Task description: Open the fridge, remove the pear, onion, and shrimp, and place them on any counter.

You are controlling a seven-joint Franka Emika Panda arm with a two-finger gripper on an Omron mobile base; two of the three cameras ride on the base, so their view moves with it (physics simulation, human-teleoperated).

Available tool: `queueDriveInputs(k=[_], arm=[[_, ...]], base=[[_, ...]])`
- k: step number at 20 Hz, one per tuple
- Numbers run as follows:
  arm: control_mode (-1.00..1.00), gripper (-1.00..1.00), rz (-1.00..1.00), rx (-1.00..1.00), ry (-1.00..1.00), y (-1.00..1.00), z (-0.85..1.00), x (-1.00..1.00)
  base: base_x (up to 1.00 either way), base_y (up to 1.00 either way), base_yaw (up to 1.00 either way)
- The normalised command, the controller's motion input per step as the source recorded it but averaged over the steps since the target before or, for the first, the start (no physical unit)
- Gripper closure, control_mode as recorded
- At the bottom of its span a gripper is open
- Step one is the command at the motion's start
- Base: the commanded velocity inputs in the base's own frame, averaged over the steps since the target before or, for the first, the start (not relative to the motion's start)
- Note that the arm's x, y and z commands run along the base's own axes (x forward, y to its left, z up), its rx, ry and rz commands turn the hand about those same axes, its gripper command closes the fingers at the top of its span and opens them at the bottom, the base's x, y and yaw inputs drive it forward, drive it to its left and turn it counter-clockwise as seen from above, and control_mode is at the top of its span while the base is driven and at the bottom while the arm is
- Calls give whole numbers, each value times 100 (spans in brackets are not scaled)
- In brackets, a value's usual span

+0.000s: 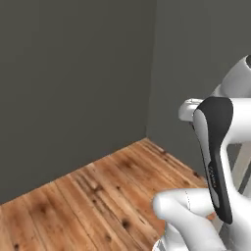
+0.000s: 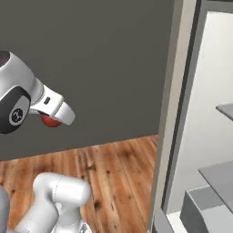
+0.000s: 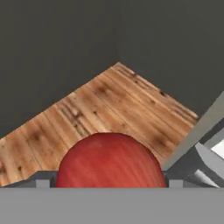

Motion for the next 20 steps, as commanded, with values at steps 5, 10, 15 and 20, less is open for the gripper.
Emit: queueDriveInputs(k=[5,10,15,20], arm=[[100,100,0,0,0,0,0,0],[100,100,0,0,0,0,0,0],[100,100,0,0,0,0,0,0],[100,100,0,0,0,0,0,0]], base=[[-2,0,100],[-2,0,100],[-3,0,100],[-6,0,100]])
